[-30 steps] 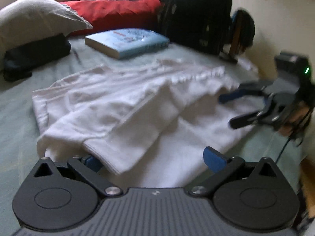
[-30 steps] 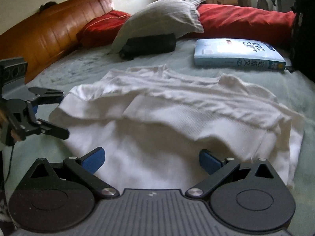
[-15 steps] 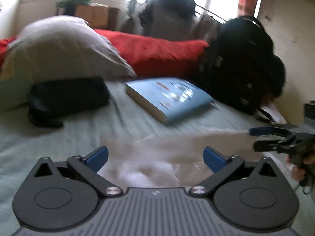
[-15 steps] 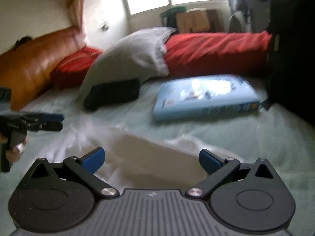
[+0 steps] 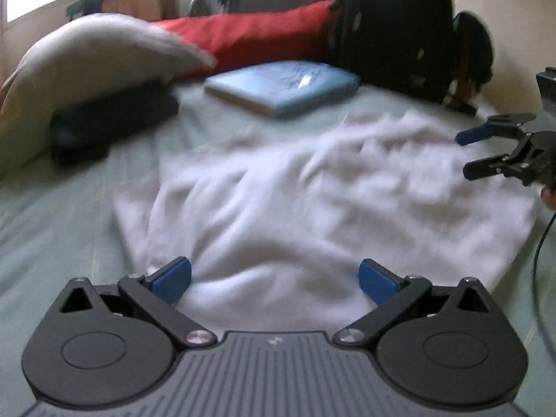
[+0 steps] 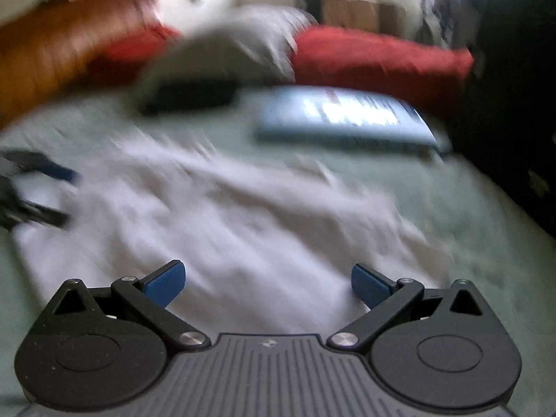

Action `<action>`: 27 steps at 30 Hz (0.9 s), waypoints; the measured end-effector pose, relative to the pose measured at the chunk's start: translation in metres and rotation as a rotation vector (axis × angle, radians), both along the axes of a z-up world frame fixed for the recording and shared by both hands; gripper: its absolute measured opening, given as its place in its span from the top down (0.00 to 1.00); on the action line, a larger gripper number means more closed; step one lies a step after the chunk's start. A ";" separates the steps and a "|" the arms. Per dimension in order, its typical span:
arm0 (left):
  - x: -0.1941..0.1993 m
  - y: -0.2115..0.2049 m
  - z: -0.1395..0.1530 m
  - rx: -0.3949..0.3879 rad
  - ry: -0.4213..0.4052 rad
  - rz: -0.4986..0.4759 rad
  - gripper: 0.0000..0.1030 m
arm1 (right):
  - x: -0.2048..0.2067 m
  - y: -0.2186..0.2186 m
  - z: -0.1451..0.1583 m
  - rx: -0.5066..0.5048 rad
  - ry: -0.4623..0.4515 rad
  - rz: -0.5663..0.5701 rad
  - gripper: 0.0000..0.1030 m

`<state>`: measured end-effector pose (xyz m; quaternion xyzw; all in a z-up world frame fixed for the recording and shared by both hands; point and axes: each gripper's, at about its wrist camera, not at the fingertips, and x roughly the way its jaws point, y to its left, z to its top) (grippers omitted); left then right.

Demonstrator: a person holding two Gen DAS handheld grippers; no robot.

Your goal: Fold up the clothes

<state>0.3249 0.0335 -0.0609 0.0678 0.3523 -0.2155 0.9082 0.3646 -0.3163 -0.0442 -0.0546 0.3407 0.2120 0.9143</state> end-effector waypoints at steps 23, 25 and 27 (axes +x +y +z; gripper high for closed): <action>0.047 -0.008 0.028 -0.046 0.012 0.086 0.01 | -0.053 -0.031 0.011 0.126 -0.018 -0.109 0.00; 0.026 -0.008 0.036 -0.061 -0.007 0.031 0.01 | -0.061 -0.024 0.016 0.157 -0.026 -0.068 0.00; 0.005 -0.008 0.035 -0.049 -0.013 -0.021 0.01 | -0.072 -0.015 0.011 0.173 -0.009 -0.026 0.00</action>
